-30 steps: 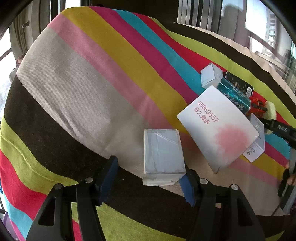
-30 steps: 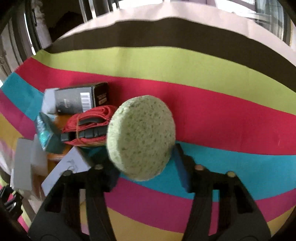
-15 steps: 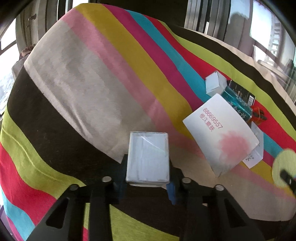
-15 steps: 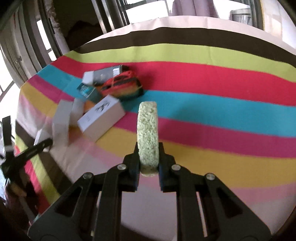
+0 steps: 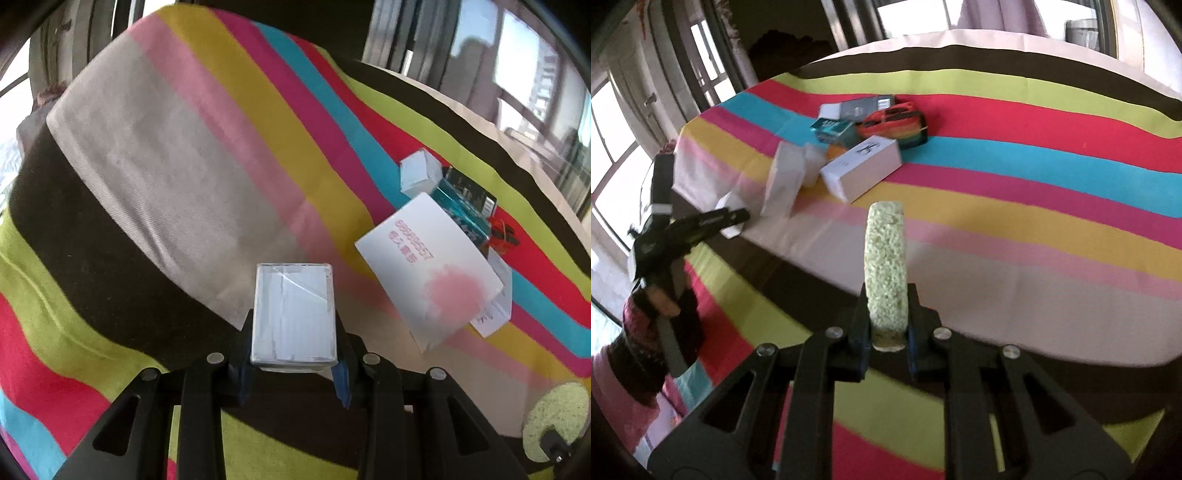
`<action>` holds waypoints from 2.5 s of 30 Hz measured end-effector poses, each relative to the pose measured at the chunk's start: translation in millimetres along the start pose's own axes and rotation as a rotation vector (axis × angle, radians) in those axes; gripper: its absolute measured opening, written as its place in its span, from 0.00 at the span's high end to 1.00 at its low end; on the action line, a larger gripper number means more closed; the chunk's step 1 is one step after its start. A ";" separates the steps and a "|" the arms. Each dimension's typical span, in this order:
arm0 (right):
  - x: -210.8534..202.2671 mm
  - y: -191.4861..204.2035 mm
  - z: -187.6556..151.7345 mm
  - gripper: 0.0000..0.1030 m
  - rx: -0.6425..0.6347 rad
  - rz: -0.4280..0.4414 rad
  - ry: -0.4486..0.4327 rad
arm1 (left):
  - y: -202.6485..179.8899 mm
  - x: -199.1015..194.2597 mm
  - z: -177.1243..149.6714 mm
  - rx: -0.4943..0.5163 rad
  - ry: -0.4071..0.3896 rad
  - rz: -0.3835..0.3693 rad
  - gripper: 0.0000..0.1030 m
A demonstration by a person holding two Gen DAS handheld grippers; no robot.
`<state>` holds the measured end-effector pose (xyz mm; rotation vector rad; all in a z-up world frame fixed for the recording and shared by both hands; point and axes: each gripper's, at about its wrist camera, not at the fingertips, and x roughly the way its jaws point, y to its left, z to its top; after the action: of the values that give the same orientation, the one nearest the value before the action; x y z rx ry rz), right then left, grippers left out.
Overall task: Organize objects
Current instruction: 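Carry the white box and green sponge over the purple-rimmed bin, then open both tools to drop the white box and sponge into the bin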
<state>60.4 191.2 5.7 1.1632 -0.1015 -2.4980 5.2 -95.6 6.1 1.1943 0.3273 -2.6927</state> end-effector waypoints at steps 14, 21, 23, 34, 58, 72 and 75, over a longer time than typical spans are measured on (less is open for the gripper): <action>-48.0 28.5 -30.8 0.81 -0.035 0.020 -0.011 | -4.6 -117.1 -85.9 0.081 -0.035 -0.087 0.65; -58.0 50.9 -47.5 0.81 -0.080 0.020 -0.008 | 0.9 -138.8 -111.4 0.119 -0.030 -0.090 0.65; -60.3 58.8 -52.8 0.81 -0.099 0.022 -0.004 | 5.4 -146.6 -121.4 0.123 -0.025 -0.092 0.65; -71.7 91.3 -67.6 0.81 -0.180 0.036 -0.002 | 25.0 -170.4 -152.4 0.111 -0.023 -0.079 0.65; -93.6 197.2 -97.1 0.82 -0.398 0.134 0.006 | 106.2 -226.1 -187.6 0.000 -0.088 -0.026 0.65; -83.7 266.2 -133.2 0.81 -0.569 0.257 0.086 | 174.7 -232.3 -210.4 -0.106 -0.066 0.056 0.65; -83.1 280.8 -141.8 0.81 -0.611 0.289 0.101 | 187.0 -233.5 -214.4 -0.121 -0.064 0.080 0.65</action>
<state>302.3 -24.5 35.4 0.9265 0.4568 -1.9970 357.9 -200.3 16.2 1.0627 0.4170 -2.5960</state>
